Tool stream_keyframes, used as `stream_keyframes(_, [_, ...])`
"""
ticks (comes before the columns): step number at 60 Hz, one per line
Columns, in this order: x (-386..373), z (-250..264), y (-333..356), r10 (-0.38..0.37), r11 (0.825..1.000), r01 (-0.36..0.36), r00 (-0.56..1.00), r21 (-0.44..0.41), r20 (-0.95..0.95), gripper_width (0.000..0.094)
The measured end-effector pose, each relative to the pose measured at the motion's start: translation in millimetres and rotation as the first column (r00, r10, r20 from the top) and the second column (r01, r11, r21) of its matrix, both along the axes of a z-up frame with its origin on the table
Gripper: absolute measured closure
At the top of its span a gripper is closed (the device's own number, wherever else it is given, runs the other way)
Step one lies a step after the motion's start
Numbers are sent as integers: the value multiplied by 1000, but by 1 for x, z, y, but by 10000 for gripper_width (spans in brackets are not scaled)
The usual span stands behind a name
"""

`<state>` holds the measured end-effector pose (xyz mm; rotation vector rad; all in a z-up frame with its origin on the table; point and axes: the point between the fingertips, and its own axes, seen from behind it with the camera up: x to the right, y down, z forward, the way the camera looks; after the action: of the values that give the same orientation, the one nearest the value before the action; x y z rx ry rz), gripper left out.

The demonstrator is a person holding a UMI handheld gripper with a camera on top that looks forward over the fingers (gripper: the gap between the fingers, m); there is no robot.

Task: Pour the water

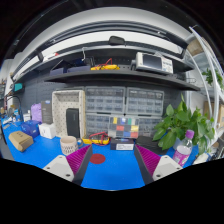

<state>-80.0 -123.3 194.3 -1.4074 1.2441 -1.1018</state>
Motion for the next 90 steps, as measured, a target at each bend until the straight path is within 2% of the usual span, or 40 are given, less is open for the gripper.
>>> stream_keyframes(11, [-28,-34,-20,37,998,-38,999,48,8,69])
stream_keyframes(19, [-50,-67,-51,40,995,-37,999,87,-30,78])
stream_keyframes(25, [-64,-84,-88,-7,995,11,999,97,-40,77])
stream_keyframes(33, [-73,-96,-152,-125,992,126,991,27,-48,74])
stream_keyframes(40, [-61,-89,-196,-191,982,191,981,-4,-22,75])
stream_keyframes(46, [-36,-79,-220,-214,977,214,977,0,5,77])
stream_keyframes(61, [31,-72,-231,-172,985,172,985,3,27,90])
stream_keyframes(65, [43,-72,-229,-165,986,165,986,0,29,159])
stream_keyframes(70, [50,-73,-234,-181,983,181,982,-5,46,404])
stream_keyframes(78, [52,-72,-233,-188,982,188,981,8,50,498])
stream_keyframes(81, [53,-72,-232,-189,982,190,980,-9,55,567])
stream_keyframes(83, [53,-72,-232,-190,982,191,980,-12,54,535])
stream_keyframes(84, [53,-72,-231,-191,981,192,980,-16,53,600])
stream_keyframes(90, [57,-72,-227,-188,981,190,981,-50,44,600])
